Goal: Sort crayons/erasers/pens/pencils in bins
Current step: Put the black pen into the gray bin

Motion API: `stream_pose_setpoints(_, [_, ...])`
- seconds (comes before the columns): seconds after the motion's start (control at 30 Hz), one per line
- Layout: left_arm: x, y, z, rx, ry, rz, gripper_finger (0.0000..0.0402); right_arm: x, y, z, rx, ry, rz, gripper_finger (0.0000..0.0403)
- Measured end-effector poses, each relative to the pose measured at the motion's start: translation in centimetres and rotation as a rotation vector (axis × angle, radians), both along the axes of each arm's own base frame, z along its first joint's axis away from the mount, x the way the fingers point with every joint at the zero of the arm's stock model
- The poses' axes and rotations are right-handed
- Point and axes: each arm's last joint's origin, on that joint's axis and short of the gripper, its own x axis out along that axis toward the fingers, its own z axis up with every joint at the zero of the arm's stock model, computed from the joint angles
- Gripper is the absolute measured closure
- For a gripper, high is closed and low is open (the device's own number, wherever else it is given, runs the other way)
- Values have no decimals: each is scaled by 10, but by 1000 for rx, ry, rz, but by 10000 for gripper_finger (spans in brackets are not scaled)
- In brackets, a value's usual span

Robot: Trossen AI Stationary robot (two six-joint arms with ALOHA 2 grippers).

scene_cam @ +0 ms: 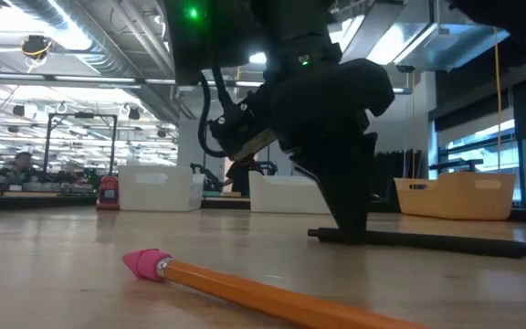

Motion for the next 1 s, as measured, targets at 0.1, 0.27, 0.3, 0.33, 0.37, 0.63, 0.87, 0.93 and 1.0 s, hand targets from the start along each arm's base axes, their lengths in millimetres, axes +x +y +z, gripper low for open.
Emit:
stream_pose_setpoints(0.1, [0,0,0,0,0,0,282,1,-4,0,29,3,24,326])
stream_pose_setpoints(0.27, [0,0,0,0,0,0,282,2,-8,0,39,1,35,356])
stream_pose_setpoints(0.3, [0,0,0,0,0,0,282,2,-8,0,41,2,33,358])
stream_pose_setpoints(0.33, [0,0,0,0,0,1,282,2,-8,0,42,2,33,358])
stream_pose_setpoints(0.37, [0,0,0,0,0,1,282,2,-8,0,41,1,32,357])
stream_pose_setpoints(0.63, [0,0,0,2,0,-1,282,2,-8,0,38,0,33,354])
stream_pose_setpoints(0.87, [0,0,0,1,0,0,282,2,-9,17,36,-54,37,356])
stream_pose_setpoints(0.93, [0,0,0,1,0,0,282,2,-9,28,40,-90,38,358])
stream_pose_setpoints(1.0, [0,0,0,1,0,0,282,-1,-10,41,44,-103,37,358])
